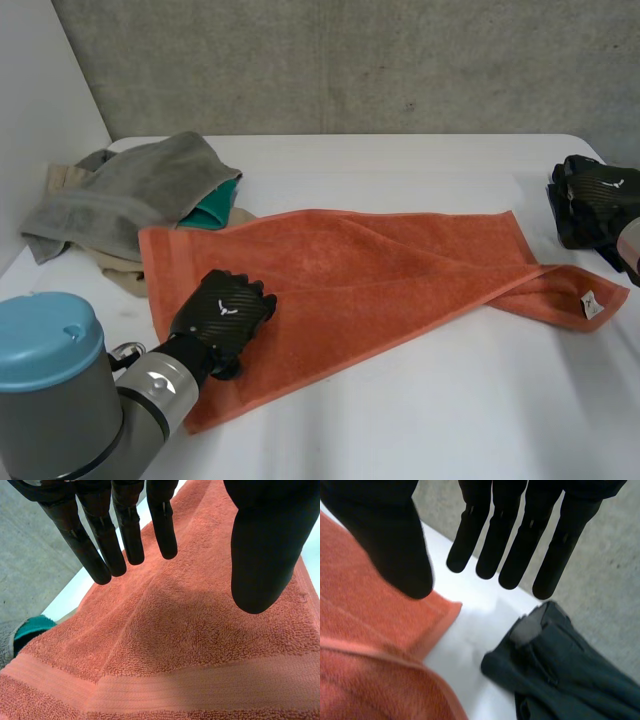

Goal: Fold the laundry.

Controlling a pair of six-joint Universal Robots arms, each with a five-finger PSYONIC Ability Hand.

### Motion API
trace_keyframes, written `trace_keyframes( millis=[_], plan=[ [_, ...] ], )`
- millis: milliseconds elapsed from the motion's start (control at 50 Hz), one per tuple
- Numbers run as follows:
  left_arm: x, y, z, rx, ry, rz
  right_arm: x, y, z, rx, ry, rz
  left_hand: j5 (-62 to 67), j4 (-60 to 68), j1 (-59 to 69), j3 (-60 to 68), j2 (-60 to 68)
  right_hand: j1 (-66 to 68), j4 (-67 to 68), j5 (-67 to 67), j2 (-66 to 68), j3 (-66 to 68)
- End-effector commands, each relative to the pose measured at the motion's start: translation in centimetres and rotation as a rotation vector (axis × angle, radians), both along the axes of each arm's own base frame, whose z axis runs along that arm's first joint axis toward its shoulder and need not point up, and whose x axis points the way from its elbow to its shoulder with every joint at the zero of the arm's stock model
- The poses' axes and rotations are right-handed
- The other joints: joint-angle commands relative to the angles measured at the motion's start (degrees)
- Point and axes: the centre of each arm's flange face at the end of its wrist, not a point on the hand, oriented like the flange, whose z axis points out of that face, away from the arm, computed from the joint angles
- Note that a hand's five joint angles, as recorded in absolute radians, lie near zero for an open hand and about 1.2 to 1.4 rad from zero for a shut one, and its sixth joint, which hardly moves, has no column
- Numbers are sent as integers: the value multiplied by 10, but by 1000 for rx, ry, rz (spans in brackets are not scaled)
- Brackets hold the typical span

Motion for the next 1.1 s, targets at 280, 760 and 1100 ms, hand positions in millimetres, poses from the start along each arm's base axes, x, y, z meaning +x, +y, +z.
trace_keyframes(
  millis=[280, 760, 1100],
  plan=[
    [1, -1, 1, 105, 23, 55, -20, -22, -59, 374, -55, -17, 32, 31, 34, 38, 36, -29, -30, -30, -27, -29],
    [-10, -15, 21, 127, 136, 143, 73, 100, 109, -173, -145, 320, -198, -199, -196, -192, -194, 280, 279, 278, 281, 279],
    [-15, -3, -5, 332, 106, 229, 105, 126, 112, -216, -142, 342, -86, -86, -83, -80, -82, 280, 279, 278, 281, 279]
  ],
)
